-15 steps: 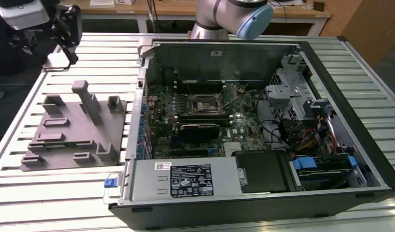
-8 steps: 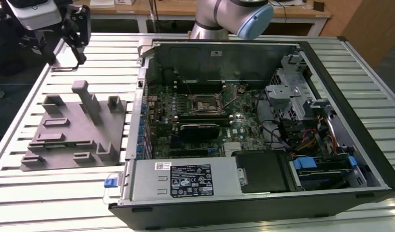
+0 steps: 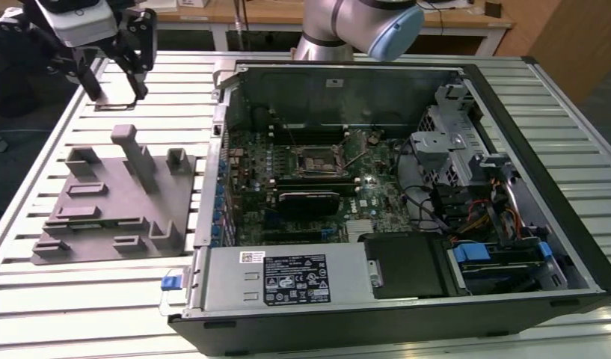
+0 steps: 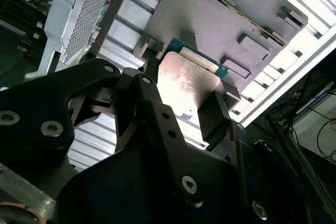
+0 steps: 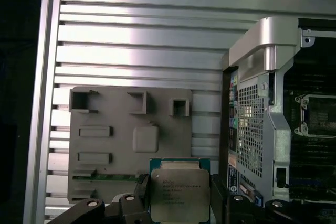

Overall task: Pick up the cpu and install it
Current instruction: 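Pick up the cpu and move it towards the insertion slot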

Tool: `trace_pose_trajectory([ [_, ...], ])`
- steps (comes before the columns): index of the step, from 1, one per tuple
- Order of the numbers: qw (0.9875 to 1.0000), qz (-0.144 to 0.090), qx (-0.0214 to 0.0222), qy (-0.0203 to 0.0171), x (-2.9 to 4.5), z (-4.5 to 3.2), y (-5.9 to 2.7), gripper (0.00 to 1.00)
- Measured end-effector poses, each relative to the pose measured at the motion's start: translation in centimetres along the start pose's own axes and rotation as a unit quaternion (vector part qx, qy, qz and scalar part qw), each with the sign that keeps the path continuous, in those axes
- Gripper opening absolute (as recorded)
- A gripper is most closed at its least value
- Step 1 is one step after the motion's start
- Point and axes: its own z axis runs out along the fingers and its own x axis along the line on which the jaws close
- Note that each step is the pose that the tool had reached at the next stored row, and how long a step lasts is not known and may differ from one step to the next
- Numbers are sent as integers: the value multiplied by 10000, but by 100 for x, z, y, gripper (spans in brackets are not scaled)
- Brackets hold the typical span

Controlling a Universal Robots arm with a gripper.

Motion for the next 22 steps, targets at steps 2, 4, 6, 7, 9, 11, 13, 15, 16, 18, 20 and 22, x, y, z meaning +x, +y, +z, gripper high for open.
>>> trace_pose_trajectory([
  [2,10000,0,0,0,-28,1,-1,54],
  [4,10000,0,0,0,-56,1,-2,54],
  [6,10000,0,0,0,-86,2,-3,54],
  [7,10000,0,0,0,-99,3,-3,54],
  [9,10000,0,0,0,-127,4,-4,54],
  [11,10000,0,0,0,-157,5,-5,54],
  [13,10000,0,0,0,-189,6,-6,54],
  [15,10000,0,0,0,-224,7,-7,54],
  [16,10000,0,0,0,-242,7,-8,54],
  [18,10000,0,1,1,-278,8,-9,54],
  [20,10000,0,0,0,-313,9,-10,54],
  [22,10000,0,0,0,-346,10,-11,54],
])
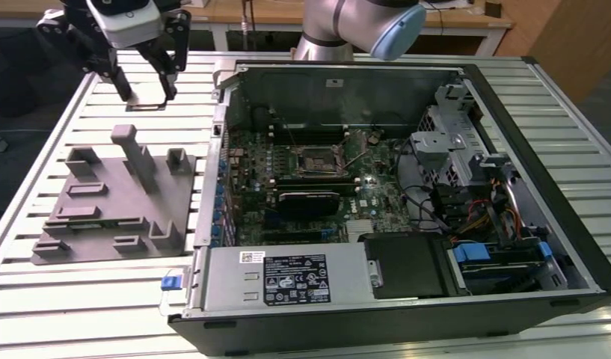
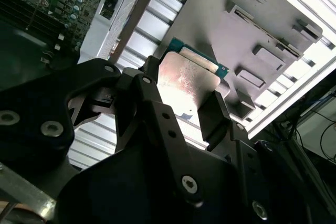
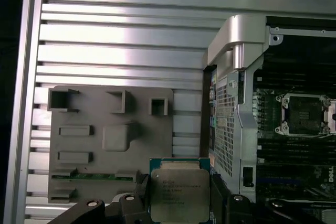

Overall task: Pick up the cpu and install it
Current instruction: 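Pick up the cpu and move it towards the insertion slot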

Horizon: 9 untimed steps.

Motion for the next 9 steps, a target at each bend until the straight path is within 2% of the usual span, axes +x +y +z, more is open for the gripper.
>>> trace_pose_trajectory([
  [9,10000,0,0,0,-142,4,-4,54],
])
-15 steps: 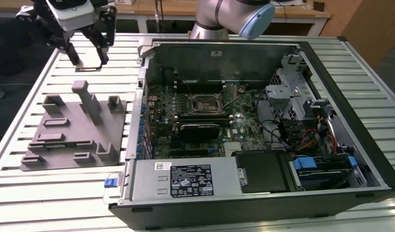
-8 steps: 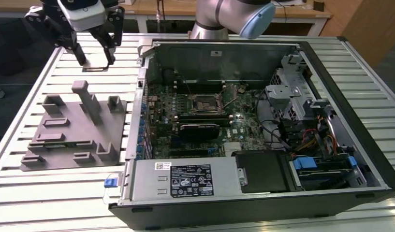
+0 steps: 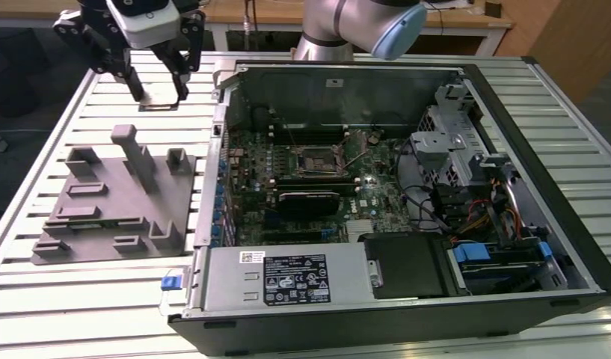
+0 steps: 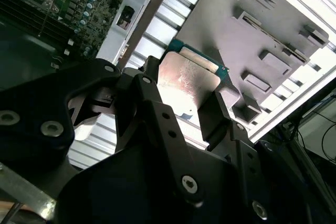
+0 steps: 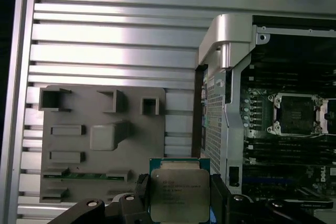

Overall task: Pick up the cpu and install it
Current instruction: 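Pick up the cpu and move it towards the insertion slot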

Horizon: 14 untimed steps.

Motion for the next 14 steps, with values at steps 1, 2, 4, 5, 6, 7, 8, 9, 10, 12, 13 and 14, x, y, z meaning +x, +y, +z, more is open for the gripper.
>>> trace_pose_trajectory([
  [1,10000,0,0,0,-14,0,0,54],
  [2,10000,0,0,0,-29,0,-1,54],
  [4,10000,0,0,0,-64,1,-2,54],
  [5,10000,0,0,0,-79,2,-2,54],
  [6,10000,0,0,0,-95,2,-3,54],
  [7,10000,0,0,0,-111,2,-3,54],
  [8,10000,0,0,0,-127,3,-4,54],
  [9,10000,0,0,0,-143,3,-4,54],
  [10,10000,0,0,0,-161,4,-5,54],
  [12,10000,0,0,0,-194,4,-6,54],
  [13,10000,-1,0,0,-211,4,-6,54],
  [14,10000,-1,0,0,-227,5,-7,54],
])
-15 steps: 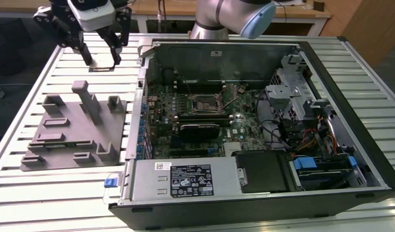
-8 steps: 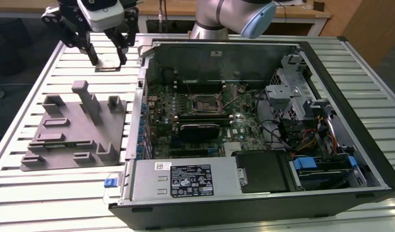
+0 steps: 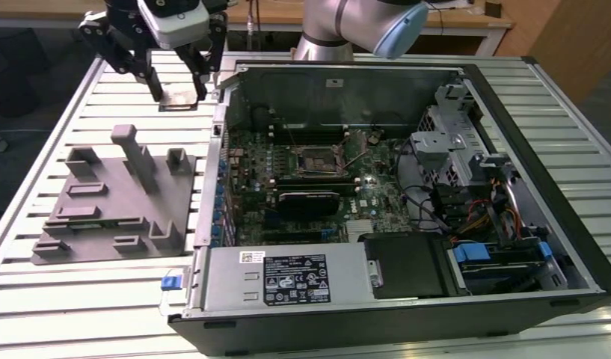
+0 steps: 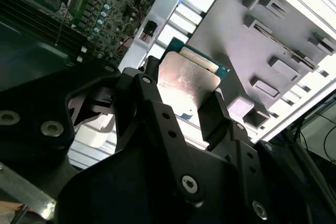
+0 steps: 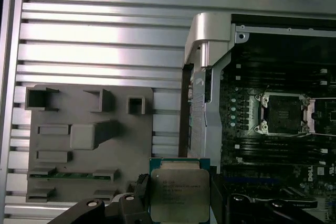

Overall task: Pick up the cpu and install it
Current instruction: 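Pick up the cpu and move it towards the insertion slot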

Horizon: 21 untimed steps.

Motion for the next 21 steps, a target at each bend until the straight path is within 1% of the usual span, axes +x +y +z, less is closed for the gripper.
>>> trace_pose_trajectory([
  [12,10000,-1,0,0,-144,7,-3,54],
  [18,10000,-1,0,0,-256,11,-7,54],
  [21,10000,-1,0,0,-299,13,-8,54],
])
